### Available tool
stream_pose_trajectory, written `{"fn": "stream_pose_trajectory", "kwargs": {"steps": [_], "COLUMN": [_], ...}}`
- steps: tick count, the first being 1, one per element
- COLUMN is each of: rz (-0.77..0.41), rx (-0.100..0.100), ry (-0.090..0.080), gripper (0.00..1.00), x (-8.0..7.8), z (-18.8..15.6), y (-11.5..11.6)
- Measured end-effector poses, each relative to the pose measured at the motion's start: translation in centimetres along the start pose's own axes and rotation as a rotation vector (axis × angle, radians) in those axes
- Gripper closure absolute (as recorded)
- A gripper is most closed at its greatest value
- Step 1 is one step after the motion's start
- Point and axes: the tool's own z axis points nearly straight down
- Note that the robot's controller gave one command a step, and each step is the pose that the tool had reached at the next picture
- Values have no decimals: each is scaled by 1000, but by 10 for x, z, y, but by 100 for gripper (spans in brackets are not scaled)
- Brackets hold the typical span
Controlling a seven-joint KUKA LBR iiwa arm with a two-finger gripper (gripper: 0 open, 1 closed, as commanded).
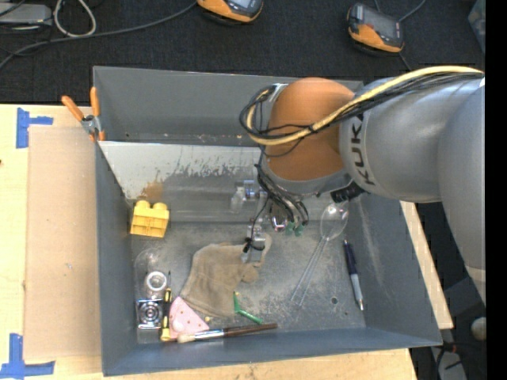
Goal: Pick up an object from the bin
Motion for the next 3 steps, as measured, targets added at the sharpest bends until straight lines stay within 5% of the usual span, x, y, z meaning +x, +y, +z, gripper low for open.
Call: {"fn": "stream_pose_trajectory", "kwargs": {"steps": [1,2,3], "rz": [3,-286,-297], "rx": [-1,0,0], "ry": [-7,-10,-6], "gripper": [0,0,0], "x": [-2,1,44], "z": [-4,60,83], "y": [0,-31,-20]}}
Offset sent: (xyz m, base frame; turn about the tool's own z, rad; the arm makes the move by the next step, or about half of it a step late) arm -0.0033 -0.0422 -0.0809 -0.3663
